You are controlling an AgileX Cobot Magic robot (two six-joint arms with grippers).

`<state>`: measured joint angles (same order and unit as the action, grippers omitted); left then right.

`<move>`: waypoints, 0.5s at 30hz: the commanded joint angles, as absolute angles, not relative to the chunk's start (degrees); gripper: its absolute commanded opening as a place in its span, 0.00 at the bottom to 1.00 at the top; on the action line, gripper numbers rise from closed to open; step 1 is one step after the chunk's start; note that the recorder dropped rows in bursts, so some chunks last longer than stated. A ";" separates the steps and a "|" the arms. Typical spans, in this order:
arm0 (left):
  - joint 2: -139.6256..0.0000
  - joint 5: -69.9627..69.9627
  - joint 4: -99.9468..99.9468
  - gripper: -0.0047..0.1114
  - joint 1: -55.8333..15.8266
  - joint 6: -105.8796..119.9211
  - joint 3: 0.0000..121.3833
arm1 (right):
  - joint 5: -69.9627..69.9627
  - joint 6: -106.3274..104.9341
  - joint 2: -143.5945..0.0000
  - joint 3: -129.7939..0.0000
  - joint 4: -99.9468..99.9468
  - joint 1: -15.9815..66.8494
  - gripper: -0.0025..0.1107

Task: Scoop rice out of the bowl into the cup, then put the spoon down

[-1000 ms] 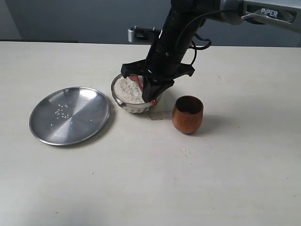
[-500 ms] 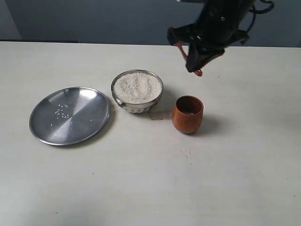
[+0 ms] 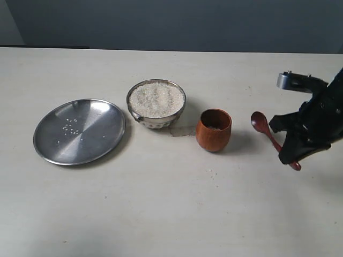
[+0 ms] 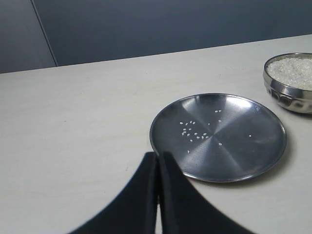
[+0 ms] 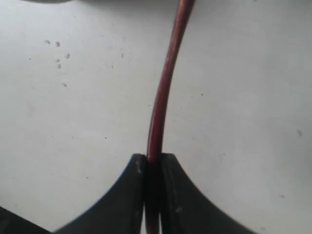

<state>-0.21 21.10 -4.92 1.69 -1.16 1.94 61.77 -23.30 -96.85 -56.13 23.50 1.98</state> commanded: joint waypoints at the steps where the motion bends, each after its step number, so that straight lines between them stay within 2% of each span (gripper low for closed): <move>1: 0.00 20.96 -5.23 0.04 1.76 -1.22 1.77 | 54.07 -30.89 -96.35 -49.36 30.38 0.71 0.02; 15: 0.00 20.96 -5.23 0.04 1.76 -1.22 1.77 | 44.01 -29.53 -101.04 -44.66 25.09 0.71 0.02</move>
<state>-0.21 21.10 -4.92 1.69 -1.16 1.94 46.17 -30.73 -100.48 -45.23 27.55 0.97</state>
